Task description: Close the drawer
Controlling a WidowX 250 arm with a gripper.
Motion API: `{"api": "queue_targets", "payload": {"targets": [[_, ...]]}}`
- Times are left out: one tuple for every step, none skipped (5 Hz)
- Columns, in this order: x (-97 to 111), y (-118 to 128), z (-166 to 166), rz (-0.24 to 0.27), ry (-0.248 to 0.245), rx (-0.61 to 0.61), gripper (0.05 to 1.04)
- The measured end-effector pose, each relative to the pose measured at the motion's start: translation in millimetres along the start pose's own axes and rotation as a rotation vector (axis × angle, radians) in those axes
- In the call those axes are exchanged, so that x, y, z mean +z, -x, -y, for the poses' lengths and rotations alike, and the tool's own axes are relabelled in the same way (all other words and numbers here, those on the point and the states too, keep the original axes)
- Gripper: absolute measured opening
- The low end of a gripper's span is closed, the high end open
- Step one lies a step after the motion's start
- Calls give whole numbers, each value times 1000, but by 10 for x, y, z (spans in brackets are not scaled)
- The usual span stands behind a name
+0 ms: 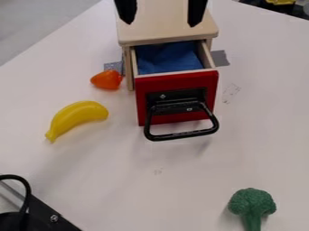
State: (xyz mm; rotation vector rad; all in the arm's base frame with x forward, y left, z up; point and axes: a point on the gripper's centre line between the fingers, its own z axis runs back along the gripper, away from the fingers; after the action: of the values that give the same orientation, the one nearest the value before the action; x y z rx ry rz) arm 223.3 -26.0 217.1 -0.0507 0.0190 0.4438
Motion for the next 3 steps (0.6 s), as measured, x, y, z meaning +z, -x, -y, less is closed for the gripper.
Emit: {"api": "queue_targets", "payload": {"targets": [[-47,1,-3,-17,-10,1,998],[-68,-53,149,-14,-11,63,998],[-147,-175,366,-14,0,140,998]]}}
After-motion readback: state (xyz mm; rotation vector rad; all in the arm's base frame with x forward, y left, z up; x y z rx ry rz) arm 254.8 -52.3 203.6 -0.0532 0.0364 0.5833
